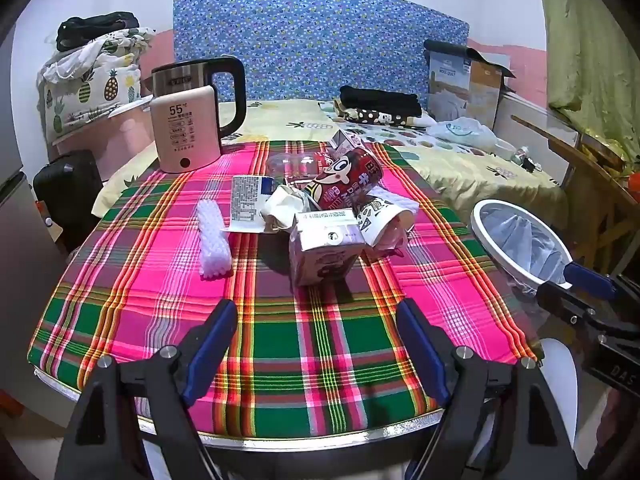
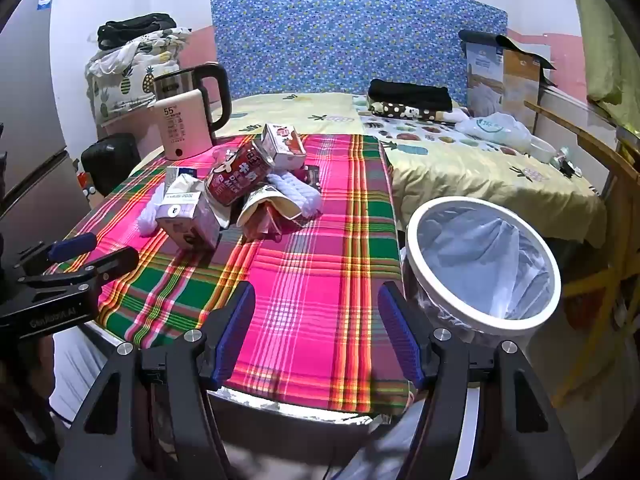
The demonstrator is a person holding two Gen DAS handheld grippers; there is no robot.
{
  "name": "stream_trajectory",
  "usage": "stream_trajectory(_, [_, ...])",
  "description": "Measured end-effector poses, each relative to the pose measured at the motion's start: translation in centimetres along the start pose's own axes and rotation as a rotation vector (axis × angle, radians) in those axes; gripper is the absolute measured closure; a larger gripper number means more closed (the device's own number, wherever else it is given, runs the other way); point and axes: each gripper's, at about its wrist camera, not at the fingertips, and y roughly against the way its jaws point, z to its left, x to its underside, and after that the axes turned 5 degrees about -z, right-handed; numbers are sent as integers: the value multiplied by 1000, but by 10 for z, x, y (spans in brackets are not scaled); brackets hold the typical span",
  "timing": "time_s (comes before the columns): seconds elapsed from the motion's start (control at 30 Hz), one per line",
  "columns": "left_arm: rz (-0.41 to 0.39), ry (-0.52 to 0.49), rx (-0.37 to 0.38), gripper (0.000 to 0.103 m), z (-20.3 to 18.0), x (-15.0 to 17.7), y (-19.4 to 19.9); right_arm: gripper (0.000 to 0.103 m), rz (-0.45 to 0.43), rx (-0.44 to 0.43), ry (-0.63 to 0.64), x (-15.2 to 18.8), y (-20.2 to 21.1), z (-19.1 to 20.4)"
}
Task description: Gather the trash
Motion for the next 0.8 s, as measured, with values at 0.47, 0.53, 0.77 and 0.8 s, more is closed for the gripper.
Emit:
stream_trajectory(0.47, [-10,0,2,21,0,0,0,38,2,1,0,0,0,1])
stream_trajectory(0.53, [-12,-2,2,21,3,-3,3,38,1,0,0,0,1,0])
stream_trajectory(0.77, [-18,-4,1,21,1,-3,4,38,1,0,0,0,1,0])
stream_trajectory(0.8, [-18,-5,1,21,1,-4,5,38,1,0,0,0,1,0])
